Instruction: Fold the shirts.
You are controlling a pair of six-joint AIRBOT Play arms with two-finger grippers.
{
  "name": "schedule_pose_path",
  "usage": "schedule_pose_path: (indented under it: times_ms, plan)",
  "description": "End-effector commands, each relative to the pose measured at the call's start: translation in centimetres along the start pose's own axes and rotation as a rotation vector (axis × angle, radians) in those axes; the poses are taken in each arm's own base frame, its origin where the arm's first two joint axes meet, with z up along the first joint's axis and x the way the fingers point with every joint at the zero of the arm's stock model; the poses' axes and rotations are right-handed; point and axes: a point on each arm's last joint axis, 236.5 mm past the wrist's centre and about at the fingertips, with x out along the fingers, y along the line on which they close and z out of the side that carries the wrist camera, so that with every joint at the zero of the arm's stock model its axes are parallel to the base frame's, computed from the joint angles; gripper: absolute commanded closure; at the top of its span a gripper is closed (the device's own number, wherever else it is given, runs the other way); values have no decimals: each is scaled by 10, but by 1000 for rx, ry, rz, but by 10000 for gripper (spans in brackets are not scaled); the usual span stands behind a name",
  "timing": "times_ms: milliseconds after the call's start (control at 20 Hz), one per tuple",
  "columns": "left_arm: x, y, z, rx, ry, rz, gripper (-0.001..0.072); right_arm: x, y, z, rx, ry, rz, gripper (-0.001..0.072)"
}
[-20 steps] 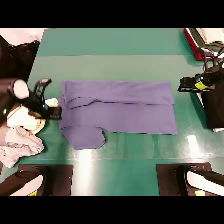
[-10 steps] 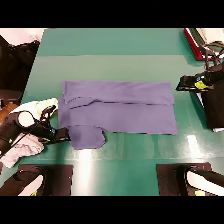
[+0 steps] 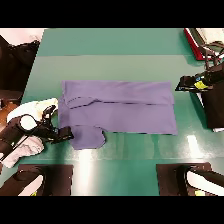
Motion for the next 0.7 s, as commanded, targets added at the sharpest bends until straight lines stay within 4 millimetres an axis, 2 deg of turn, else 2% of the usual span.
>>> schedule_pose_path:
  times_ms: [0,100,150,200,350,450,550,650]
  plan:
    - [1,-1,8,-1,-36,-6,344,0,0,-1,0,2,0,258]
    - [1,-4,10,-7,-44,-18,347,0,0,-4,0,15,0,258]
    - [1,-4,10,-7,-44,-18,427,0,0,-7,0,30,-1,259]
    - [1,-4,10,7,-44,-19,666,0,-1,-12,0,50,-3,258]
    - [-5,-11,9,30,-31,-34,681,-2,-9,-32,-20,137,-32,259]
    - [-16,-18,13,98,-30,-41,681,3,-23,-53,-20,192,-83,258]
    - [-29,-28,19,141,-41,-52,681,18,-42,-84,1,249,-125,259]
    - [-40,-36,28,180,-68,-62,681,37,-58,-125,63,326,-124,258]
